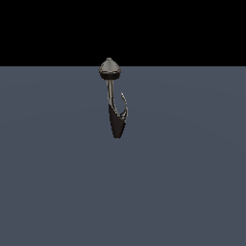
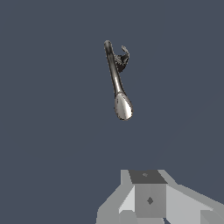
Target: Turn on the faucet by rotating a designated handle.
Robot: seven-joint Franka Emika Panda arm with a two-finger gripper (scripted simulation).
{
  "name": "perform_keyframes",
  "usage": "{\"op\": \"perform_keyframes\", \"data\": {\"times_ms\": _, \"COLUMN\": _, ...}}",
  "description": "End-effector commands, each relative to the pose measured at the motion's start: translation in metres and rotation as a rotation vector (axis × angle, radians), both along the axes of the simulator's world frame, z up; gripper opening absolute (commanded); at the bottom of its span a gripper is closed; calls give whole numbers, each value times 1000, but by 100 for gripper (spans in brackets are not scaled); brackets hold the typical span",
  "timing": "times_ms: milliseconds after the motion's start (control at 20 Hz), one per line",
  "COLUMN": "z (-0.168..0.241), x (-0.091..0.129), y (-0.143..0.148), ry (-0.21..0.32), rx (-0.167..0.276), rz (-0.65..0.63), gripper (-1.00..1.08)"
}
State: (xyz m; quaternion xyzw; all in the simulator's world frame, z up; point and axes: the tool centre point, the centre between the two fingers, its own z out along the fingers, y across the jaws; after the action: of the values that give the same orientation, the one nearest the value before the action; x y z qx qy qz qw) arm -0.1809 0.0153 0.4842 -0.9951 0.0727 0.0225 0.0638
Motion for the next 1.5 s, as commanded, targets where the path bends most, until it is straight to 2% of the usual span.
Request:
{"op": "perform_keyframes", "data": {"times_ms": 0, "z": -7, "x": 18, "y": 3, "ry": 23, "rx": 32, "rz": -55, "gripper": -100}}
{"op": "perform_keyframes", "data": {"times_ms": 700, "z": -68, "x": 117, "y": 10, "ry": 178, "rx": 202, "rz": -389, "gripper": -100}}
{"op": "perform_keyframes", "data": {"times_ms": 1450, "z": -169, "x": 211, "y": 3, "ry": 383, "rx": 356, "rz": -780, "gripper": -100}}
